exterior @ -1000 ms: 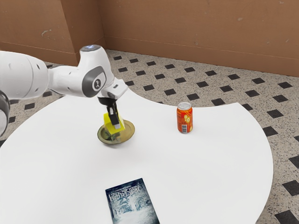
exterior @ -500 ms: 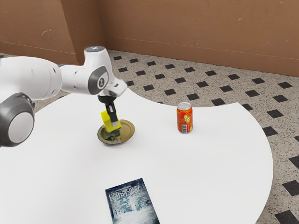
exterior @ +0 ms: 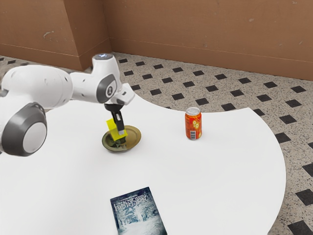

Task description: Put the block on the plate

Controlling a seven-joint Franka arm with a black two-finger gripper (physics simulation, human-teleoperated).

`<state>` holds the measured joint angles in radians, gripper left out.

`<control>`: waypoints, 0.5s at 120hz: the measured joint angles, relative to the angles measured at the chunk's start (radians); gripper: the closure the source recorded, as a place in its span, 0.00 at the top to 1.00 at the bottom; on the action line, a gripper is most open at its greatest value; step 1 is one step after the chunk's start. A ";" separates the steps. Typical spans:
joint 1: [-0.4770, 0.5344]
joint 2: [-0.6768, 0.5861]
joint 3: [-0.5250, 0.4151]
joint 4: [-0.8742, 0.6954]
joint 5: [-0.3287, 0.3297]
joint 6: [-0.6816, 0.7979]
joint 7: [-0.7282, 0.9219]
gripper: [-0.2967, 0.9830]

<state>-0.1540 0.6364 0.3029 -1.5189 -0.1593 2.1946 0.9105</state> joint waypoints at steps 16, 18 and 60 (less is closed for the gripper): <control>0.000 0.027 0.001 0.020 -0.005 0.021 -0.003 0.54; 0.001 0.029 0.001 0.021 -0.006 0.023 -0.003 0.54; 0.001 0.060 -0.008 0.045 -0.015 0.051 -0.006 0.55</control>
<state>-0.1535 0.6959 0.2945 -1.4734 -0.1744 2.2456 0.9047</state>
